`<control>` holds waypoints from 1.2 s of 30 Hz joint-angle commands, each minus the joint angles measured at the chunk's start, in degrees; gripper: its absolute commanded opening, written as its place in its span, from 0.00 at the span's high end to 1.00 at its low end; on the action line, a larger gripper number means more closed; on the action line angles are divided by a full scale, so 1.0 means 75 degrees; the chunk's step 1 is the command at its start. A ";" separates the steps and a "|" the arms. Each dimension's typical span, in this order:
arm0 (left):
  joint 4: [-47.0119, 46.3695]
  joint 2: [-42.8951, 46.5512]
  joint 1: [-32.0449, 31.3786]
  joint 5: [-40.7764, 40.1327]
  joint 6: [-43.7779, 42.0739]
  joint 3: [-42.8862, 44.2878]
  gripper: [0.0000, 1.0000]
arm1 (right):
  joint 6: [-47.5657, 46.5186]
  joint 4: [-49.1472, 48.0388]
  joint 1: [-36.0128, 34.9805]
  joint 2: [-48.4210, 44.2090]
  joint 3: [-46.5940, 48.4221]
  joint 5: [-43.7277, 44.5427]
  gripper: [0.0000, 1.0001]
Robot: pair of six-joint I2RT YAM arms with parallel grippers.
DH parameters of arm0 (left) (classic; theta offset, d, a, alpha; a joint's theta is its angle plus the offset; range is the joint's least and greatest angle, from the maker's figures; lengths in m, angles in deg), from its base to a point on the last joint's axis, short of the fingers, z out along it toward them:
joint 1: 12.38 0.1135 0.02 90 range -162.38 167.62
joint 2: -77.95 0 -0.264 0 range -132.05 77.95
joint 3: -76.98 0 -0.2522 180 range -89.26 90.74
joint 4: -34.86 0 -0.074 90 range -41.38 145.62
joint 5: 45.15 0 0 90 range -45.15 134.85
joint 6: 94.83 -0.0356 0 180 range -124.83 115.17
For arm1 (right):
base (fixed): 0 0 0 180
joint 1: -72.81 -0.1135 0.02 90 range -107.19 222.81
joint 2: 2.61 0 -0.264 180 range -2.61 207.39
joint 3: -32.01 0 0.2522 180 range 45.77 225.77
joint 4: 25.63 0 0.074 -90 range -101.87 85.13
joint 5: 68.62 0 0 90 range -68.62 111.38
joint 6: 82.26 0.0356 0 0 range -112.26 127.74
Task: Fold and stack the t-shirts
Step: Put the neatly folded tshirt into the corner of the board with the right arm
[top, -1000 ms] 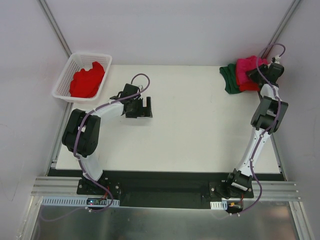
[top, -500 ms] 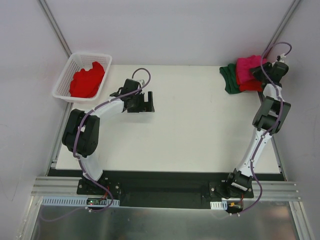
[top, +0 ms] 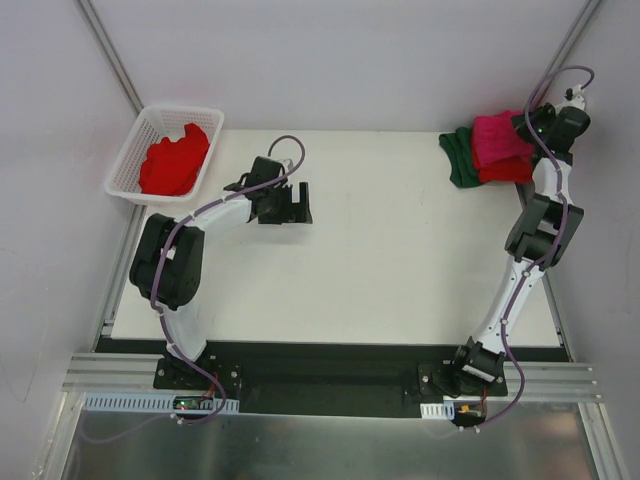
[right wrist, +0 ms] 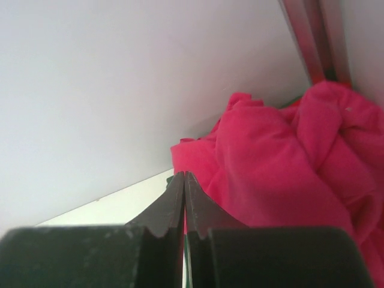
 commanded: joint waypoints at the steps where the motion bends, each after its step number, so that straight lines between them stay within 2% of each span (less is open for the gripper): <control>1: -0.0047 -0.0107 -0.0073 0.0063 -0.0228 0.0268 0.00 | -0.0722 -0.0064 0.0041 -0.0066 0.0590 0.0474 0.99; 11: -0.0047 -0.0751 -0.0073 0.0051 -0.0169 0.0620 0.01 | -0.1531 0.0487 -0.0158 0.0708 0.1188 0.1014 0.99; 28: -0.0036 -0.1185 -0.0073 0.0075 -0.0204 0.0854 0.01 | -0.2023 0.0664 -0.0322 0.0873 0.0955 0.1963 0.99; 36: -0.0047 -0.1185 -0.0073 0.0099 -0.0216 0.0819 0.01 | -0.2386 0.0452 -0.0451 0.0509 0.0638 0.2970 0.99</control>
